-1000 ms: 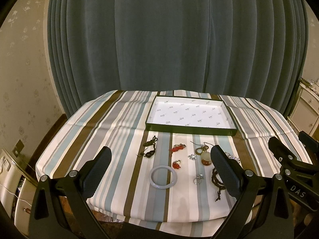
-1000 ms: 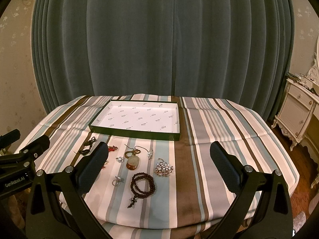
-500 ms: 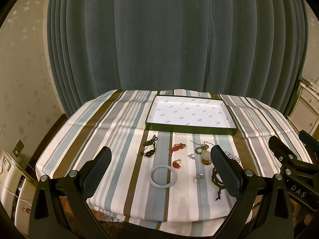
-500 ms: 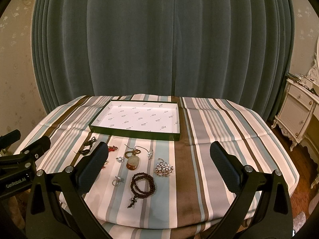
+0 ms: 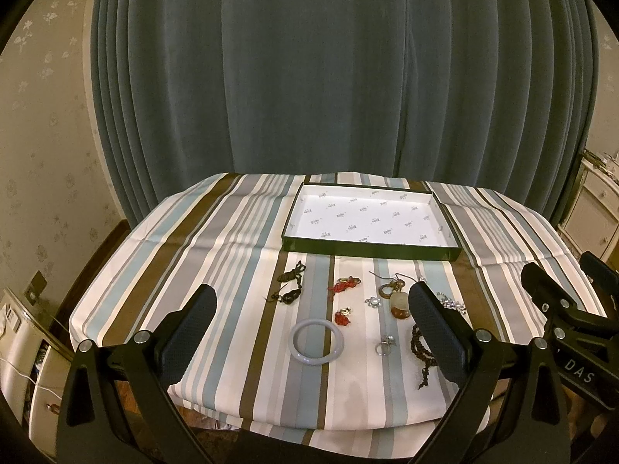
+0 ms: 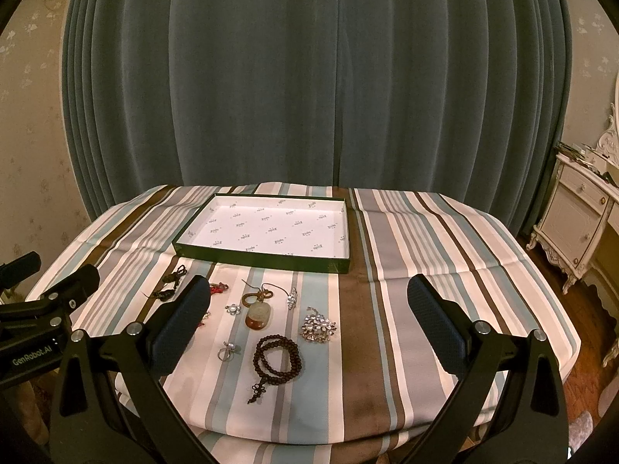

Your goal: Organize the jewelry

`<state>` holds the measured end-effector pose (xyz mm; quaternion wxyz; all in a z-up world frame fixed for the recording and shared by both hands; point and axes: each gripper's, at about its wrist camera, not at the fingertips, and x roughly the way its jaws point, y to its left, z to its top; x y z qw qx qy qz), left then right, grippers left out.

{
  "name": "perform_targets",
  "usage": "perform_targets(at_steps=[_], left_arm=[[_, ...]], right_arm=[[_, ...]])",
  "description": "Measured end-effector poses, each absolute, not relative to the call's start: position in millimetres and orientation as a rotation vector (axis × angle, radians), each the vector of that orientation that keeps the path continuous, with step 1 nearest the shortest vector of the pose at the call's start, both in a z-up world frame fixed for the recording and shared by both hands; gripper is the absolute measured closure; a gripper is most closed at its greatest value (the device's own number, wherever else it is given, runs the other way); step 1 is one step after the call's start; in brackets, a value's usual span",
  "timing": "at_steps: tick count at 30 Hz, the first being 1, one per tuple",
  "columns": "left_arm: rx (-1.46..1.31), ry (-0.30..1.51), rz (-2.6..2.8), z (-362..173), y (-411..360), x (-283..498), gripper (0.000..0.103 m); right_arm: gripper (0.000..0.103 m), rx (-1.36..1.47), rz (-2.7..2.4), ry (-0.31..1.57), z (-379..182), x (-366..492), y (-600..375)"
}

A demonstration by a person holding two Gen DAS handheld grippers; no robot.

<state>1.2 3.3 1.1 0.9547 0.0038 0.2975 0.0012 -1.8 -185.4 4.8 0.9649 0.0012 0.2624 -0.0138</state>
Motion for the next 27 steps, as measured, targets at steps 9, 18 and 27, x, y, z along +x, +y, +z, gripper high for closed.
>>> perform_targets(at_steps=[9,18,27], left_arm=[[0.008,0.607,0.003,1.1,3.0,1.3,0.004],[0.009,0.607,0.003,1.1,2.9,1.5,0.004],[0.011,0.618,0.005,-0.3,3.8,3.2,0.004]], right_arm=[[0.002,0.003,-0.027,0.532,5.4,-2.0,-185.1],[0.002,0.001,-0.027,0.531,10.5,-2.1,-184.2],[0.002,0.001,-0.026,0.533,9.1,-1.9,-183.7]])
